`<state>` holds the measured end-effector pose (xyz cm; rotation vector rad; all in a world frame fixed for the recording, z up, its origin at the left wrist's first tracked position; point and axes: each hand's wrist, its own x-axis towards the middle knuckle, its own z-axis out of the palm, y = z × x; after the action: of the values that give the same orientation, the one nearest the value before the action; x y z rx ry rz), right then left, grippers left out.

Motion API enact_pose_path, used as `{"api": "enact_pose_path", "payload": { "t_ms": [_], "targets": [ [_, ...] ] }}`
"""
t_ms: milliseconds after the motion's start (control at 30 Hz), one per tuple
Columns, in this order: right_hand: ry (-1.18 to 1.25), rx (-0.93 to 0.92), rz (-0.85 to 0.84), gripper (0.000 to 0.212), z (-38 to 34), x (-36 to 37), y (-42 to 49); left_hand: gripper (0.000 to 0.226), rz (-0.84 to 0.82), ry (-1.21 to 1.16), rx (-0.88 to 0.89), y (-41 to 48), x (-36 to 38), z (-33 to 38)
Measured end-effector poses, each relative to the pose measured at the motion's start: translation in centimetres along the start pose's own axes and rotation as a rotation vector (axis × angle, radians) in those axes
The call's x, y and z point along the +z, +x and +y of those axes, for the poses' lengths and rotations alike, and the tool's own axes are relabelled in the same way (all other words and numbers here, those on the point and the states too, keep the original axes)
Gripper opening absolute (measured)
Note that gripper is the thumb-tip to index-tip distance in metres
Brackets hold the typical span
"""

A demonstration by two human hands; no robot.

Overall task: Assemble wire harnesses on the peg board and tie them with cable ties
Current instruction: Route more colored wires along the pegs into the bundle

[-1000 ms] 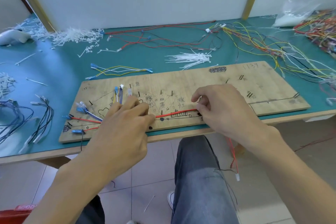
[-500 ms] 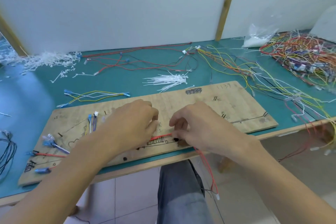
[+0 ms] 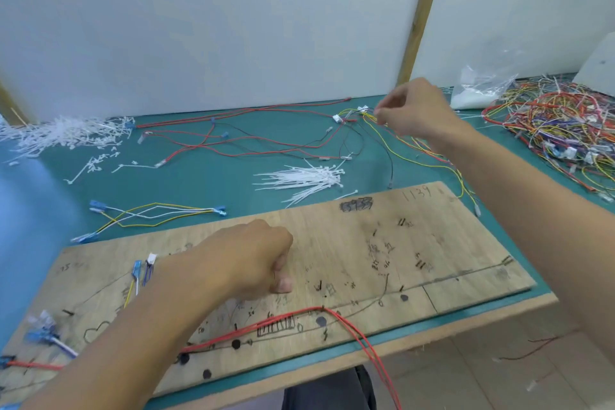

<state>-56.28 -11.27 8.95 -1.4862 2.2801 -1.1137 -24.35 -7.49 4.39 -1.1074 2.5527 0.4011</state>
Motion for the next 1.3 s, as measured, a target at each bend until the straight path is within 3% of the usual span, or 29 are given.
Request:
{"api": "enact_pose_path", "payload": {
  "t_ms": [233, 400, 500, 633, 1000, 1133, 1300],
  "targets": [
    [-0.269, -0.124, -0.079, 0.023, 0.4, 5.2, 11.8, 0.042, -0.070, -0.098, -0.028, 0.6, -0.4, -0.5],
    [-0.561, -0.155, -0.341, 0.046, 1.7, 9.2, 16.2, 0.043, -0.082, -0.104, -0.045, 0.9, -0.5, -0.7],
    [-0.687, -0.149, -0.441, 0.041, 2.7, 10.6, 17.1, 0.044, -0.080, -0.113, -0.050, 1.0, -0.4, -0.8],
    [-0.536, -0.207, -0.276, 0.015, 2.9, 10.8, 17.3, 0.046, -0.070, -0.138, -0.049, 1.1, -0.3, -1.1],
    [-0.118, -0.324, 0.072, 0.012, 1.1, 4.9, 14.7, 0.042, -0.017, -0.181, -0.020, 1.0, 0.6, -1.8],
    [-0.188, -0.434, 0.161, 0.013, -0.3, 1.3, 12.1, 0.039, -0.018, -0.166, -0.021, 1.1, 0.5, -1.8],
    [-0.534, -0.552, 0.120, 0.025, -2.6, -2.2, 8.2, 0.040, -0.014, -0.164, -0.006, 1.1, 0.6, -1.8]
  ]
}}
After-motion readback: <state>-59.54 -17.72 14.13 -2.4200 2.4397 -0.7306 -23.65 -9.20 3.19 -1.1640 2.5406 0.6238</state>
